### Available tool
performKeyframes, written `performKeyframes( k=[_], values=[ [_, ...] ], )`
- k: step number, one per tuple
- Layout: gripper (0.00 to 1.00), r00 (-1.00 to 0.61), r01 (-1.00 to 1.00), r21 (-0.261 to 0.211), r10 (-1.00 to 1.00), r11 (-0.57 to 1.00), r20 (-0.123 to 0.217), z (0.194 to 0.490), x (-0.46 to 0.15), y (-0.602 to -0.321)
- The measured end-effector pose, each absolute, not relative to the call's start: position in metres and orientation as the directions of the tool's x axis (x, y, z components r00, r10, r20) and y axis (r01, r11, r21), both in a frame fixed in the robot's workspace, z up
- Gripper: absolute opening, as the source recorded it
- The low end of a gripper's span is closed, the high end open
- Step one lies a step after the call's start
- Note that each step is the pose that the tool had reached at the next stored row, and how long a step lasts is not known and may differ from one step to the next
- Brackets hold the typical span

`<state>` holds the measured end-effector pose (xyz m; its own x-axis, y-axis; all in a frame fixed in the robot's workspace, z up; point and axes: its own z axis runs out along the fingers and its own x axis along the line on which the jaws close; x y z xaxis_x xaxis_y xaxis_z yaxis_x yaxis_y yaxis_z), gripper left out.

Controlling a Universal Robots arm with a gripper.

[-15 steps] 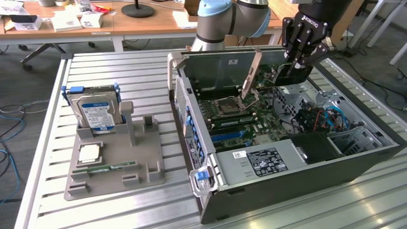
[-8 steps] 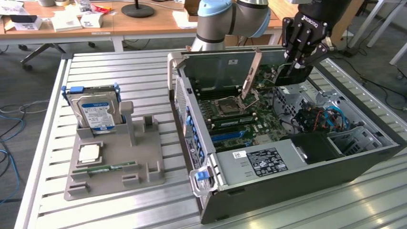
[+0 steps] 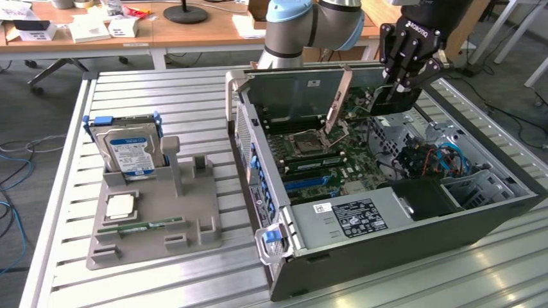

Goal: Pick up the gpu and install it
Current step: 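Insert the gpu into the slot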

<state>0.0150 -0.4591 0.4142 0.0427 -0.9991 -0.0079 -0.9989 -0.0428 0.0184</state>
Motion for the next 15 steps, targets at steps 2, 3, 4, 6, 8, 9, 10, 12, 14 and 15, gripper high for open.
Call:
performKeyframes(
  k=[2, 3, 4, 6, 8, 9, 10, 12, 14, 15],
  values=[
    [0.26, 0.043, -0.999, 0.018, -0.999, -0.043, -0.008, 0.4143, 0.0149, -0.4591],
    [0.26, 0.042, -0.999, 0.017, -0.999, -0.042, -0.008, 0.4143, 0.0146, -0.4591],
    [0.26, 0.042, -0.999, 0.016, -0.999, -0.043, -0.008, 0.4143, 0.0146, -0.4591],
    [0.26, 0.043, -0.999, 0.016, -0.999, -0.043, -0.008, 0.4142, 0.0146, -0.4591],
    [0.26, 0.043, -0.999, 0.016, -0.999, -0.043, -0.008, 0.4142, 0.0146, -0.4591],
    [0.26, 0.043, -0.999, 0.015, -0.999, -0.043, -0.008, 0.4143, 0.0143, -0.4591],
    [0.26, 0.042, -0.999, 0.014, -0.999, -0.042, -0.008, 0.4143, 0.0141, -0.4591],
    [0.26, 0.043, -0.999, 0.012, -0.999, -0.043, -0.008, 0.4142, 0.0138, -0.4591],
    [0.26, 0.043, -0.999, 0.012, -0.999, -0.043, -0.008, 0.4143, 0.0138, -0.4591],
    [0.26, 0.043, -0.999, 0.012, -0.999, -0.043, -0.008, 0.4142, 0.0137, -0.4591]
  ],
)
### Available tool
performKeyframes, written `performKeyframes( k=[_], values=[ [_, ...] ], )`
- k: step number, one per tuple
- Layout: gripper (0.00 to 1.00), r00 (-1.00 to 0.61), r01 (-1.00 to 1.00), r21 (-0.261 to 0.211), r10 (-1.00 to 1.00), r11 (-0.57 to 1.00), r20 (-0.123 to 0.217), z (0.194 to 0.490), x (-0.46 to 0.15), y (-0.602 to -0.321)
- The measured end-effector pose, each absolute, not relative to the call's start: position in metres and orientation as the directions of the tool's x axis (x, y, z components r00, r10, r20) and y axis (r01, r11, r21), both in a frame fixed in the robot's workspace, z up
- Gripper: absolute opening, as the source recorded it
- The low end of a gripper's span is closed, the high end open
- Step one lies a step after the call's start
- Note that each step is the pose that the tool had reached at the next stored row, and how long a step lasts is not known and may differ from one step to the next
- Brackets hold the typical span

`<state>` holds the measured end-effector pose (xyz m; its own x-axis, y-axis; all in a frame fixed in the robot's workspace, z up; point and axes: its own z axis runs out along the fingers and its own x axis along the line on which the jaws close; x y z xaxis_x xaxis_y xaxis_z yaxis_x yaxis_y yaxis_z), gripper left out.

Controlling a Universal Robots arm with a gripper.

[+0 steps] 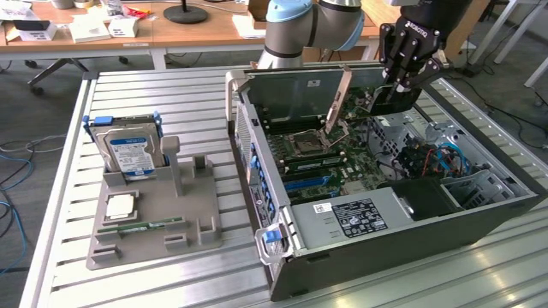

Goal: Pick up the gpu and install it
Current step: 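Insert the gpu into the slot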

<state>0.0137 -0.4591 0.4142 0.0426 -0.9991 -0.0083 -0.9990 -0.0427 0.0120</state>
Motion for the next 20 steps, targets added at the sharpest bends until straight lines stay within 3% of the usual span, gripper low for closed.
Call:
performKeyframes(
  k=[20],
  values=[
    [0.26, 0.043, -0.999, 0.01, -0.999, -0.043, -0.008, 0.4142, 0.0049, -0.4591]
  ],
)
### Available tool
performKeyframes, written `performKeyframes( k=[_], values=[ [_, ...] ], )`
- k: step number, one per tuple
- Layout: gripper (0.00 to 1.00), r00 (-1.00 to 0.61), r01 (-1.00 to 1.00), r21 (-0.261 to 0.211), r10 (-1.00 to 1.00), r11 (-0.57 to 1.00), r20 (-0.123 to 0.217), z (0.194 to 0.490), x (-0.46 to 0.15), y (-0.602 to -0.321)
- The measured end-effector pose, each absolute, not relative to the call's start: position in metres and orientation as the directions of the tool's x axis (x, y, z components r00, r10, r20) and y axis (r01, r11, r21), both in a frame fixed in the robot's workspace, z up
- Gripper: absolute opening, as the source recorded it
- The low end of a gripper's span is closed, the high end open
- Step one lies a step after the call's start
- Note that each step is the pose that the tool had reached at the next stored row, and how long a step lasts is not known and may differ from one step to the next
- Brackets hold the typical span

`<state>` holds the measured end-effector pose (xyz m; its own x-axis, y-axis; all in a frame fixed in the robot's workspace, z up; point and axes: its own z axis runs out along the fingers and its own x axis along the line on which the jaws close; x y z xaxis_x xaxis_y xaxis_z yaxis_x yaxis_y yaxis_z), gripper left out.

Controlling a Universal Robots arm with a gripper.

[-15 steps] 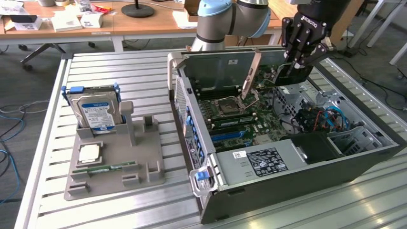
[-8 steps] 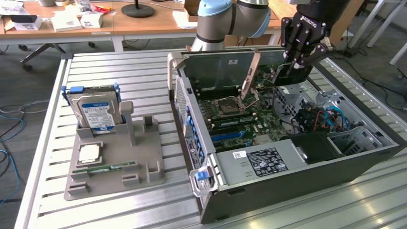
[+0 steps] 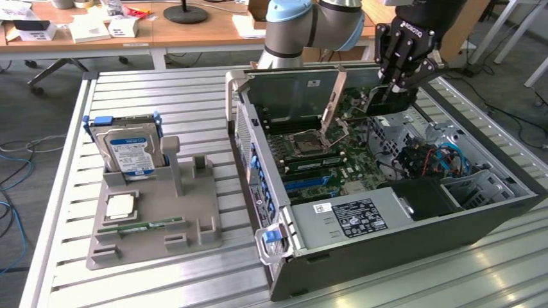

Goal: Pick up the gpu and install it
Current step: 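Insert the gpu into the slot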

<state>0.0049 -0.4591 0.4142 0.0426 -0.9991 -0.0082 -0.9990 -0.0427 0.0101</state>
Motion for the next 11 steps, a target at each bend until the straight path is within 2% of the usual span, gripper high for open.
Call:
performKeyframes(
  k=[11],
  values=[
    [0.26, 0.043, -0.999, 0.01, -0.999, -0.043, -0.008, 0.4143, -0.0002, -0.4591]
  ],
)
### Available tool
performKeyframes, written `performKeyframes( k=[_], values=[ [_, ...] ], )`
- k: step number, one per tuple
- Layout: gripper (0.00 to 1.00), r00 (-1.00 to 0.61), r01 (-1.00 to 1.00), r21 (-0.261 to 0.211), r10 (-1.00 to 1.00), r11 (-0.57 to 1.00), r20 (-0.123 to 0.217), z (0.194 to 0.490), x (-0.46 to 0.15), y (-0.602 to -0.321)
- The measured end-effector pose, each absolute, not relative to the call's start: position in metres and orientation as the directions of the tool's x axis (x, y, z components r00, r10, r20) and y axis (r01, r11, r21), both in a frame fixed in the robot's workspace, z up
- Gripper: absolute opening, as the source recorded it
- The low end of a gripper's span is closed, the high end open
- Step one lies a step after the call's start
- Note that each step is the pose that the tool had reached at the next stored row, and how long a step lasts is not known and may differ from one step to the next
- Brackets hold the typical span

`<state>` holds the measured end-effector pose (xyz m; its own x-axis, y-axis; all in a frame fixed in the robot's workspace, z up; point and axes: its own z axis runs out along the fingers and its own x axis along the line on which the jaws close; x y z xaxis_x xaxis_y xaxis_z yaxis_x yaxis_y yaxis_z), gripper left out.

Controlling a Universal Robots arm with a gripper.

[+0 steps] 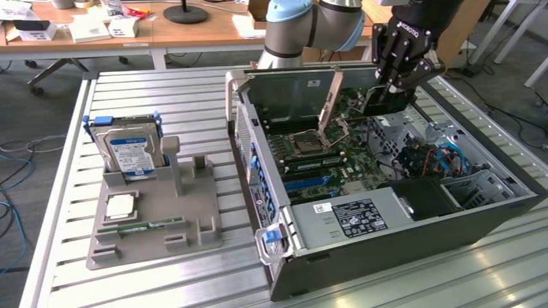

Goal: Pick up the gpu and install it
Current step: 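Insert the gpu into the slot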

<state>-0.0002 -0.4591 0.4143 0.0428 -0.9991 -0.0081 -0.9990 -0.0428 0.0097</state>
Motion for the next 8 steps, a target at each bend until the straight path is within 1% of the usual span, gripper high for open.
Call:
performKeyframes(
  k=[8],
  values=[
    [0.26, 0.043, -0.999, 0.01, -0.999, -0.043, -0.008, 0.412, -0.0003, -0.4591]
  ],
)
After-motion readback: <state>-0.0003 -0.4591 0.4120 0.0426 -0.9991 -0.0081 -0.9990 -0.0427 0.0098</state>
